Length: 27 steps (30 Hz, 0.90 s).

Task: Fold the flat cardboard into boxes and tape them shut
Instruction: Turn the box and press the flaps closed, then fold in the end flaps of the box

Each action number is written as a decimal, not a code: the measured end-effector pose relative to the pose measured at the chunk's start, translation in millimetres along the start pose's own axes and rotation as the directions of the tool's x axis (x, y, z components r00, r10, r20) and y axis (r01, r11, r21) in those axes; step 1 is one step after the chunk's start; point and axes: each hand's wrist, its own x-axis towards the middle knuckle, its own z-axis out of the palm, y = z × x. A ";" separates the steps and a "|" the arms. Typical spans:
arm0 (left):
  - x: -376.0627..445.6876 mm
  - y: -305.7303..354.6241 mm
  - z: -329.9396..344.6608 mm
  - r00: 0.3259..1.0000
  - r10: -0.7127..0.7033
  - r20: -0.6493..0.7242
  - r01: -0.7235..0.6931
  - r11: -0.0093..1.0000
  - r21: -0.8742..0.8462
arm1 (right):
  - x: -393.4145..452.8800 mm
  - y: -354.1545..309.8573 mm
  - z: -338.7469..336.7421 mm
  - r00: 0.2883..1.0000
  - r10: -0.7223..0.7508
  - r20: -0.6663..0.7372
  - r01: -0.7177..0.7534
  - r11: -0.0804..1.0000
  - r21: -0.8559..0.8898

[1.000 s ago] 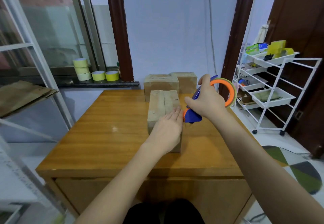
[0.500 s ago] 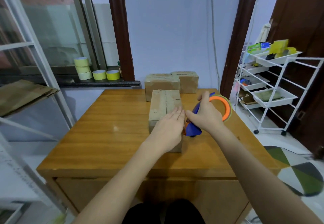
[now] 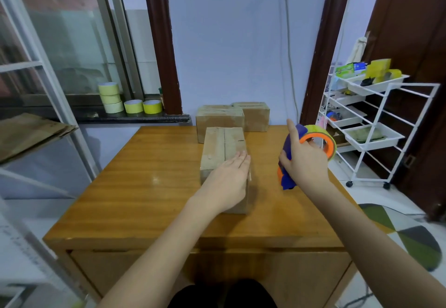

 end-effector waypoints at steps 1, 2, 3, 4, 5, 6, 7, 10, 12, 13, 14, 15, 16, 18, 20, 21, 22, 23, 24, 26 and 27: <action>-1.0 1.4 -1.6 1.000 0.003 0.009 -0.003 1.000 0.000 | 0.2 -1.2 1.9 1.000 -0.025 -0.003 0.025 1.000 0.014; -2.0 2.8 -2.6 1.000 0.006 0.013 -0.006 1.000 0.002 | 0.4 -2.3 4.2 0.999 -0.045 -0.011 0.045 0.998 0.049; -2.2 3.5 -3.2 1.000 0.007 0.012 -0.007 1.000 0.000 | 0.7 -3.6 6.5 0.998 -0.057 -0.018 0.058 0.993 0.098; -2.4 4.2 -3.4 1.000 0.005 0.007 -0.005 1.000 -0.004 | 0.6 -4.1 9.5 0.998 -0.063 -0.019 0.065 0.986 0.152; -2.1 4.5 -3.4 1.000 0.002 0.000 -0.002 1.000 -0.009 | 0.1 -4.0 13.5 0.997 -0.072 -0.010 0.072 0.977 0.202; -2.0 4.2 -3.1 1.000 0.000 -0.006 0.000 1.000 -0.012 | -1.7 -3.8 17.0 0.996 -0.083 0.007 0.079 0.967 0.241; -1.8 4.1 -2.6 1.000 -0.002 -0.012 0.002 1.000 -0.014 | -4.6 -2.5 22.3 0.995 -0.098 0.028 0.087 0.959 0.270; -0.8 2.9 -0.5 1.000 -0.001 -0.030 0.000 1.000 -0.014 | -17.3 4.3 34.7 0.982 -0.171 0.074 0.136 0.929 0.345; -0.1 2.4 0.6 0.999 0.004 -0.050 -0.005 1.000 -0.006 | -25.9 11.9 39.8 0.968 -0.238 0.078 0.192 0.903 0.385; 0.2 2.4 0.8 0.998 0.005 -0.061 -0.005 1.000 -0.003 | -29.7 16.6 41.2 0.962 -0.261 0.080 0.206 0.888 0.411; 0.3 2.6 1.0 0.998 0.003 -0.068 -0.003 1.000 0.002 | -33.2 21.4 41.6 0.956 -0.279 0.087 0.214 0.871 0.443; 0.3 2.6 0.7 0.997 0.000 -0.074 0.000 1.000 0.008 | -36.1 25.8 41.7 0.949 -0.300 0.093 0.224 0.854 0.470; 0.3 3.5 0.4 0.997 -0.002 -0.077 0.003 1.000 0.012 | -40.1 30.7 41.5 0.941 -0.327 0.093 0.243 0.837 0.490; 0.7 4.1 -0.1 0.996 -0.009 -0.085 0.010 1.000 0.016 | -46.8 38.3 42.6 0.916 -0.400 0.023 0.336 0.800 0.497; 1.4 5.9 -1.5 0.996 -0.017 -0.089 0.019 1.000 0.015 | -53.6 45.8 43.3 0.890 -0.450 -0.070 0.431 0.782 0.451; 1.8 6.9 -2.9 0.996 -0.023 -0.088 0.024 1.000 0.017 | -57.1 49.5 43.6 0.880 -0.467 -0.085 0.456 0.784 0.422; 2.5 7.7 -4.7 0.996 -0.027 -0.082 0.029 0.999 0.022 | -61.0 53.1 44.1 0.875 -0.477 -0.083 0.467 0.788 0.401; 3.2 8.8 -6.6 0.997 -0.030 -0.075 0.032 0.999 0.030 | -65.0 56.2 44.0 0.876 -0.477 -0.075 0.465 0.792 0.396; 4.0 9.8 -8.3 0.997 -0.031 -0.068 0.034 0.999 0.040 | -69.1 59.8 44.2 0.883 -0.466 -0.061 0.449 0.797 0.403; 5.6 12.2 -10.8 0.998 -0.030 -0.061 0.033 0.997 0.063 | -78.1 66.9 44.7 0.896 -0.443 -0.034 0.415 0.807 0.420; 6.5 13.2 -11.2 0.998 -0.029 -0.060 0.034 0.997 0.075 | -82.2 70.4 45.1 0.899 -0.437 -0.018 0.402 0.810 0.428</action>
